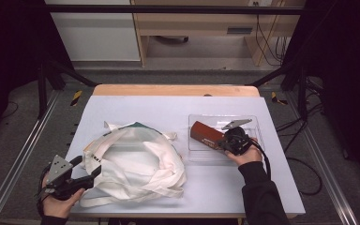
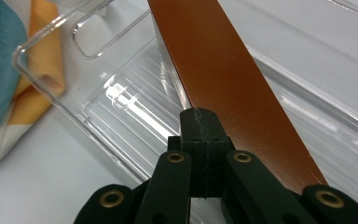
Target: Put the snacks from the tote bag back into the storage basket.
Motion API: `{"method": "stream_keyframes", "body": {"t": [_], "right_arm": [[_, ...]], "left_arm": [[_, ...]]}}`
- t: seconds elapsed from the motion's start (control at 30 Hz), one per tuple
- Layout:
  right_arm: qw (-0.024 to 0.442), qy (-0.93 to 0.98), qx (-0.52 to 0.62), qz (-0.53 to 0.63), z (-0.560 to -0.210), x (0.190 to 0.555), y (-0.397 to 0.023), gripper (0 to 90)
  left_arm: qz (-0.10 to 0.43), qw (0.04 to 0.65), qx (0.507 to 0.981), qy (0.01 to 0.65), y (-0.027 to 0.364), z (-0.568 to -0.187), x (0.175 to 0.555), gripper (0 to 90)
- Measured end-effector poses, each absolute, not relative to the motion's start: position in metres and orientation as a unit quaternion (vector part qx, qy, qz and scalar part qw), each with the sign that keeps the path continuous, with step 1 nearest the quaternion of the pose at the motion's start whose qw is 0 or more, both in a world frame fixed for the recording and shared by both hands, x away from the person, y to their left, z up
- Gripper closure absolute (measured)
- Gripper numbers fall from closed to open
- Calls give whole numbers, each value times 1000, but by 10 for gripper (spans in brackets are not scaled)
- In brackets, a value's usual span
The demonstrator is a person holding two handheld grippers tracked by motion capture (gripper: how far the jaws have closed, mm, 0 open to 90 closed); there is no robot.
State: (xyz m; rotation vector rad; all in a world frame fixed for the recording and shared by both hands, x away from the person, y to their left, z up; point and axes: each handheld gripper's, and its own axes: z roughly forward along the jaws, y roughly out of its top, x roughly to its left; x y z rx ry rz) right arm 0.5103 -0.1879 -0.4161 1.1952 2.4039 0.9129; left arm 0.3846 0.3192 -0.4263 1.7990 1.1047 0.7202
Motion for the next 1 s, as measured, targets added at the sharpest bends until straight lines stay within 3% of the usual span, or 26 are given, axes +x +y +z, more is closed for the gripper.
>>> {"method": "stream_keyframes", "body": {"t": [1.0], "right_arm": [[191,813,456,307,-426,530,-199,900]], "left_arm": [[287,437,727,444,318,-428,386,201]]}}
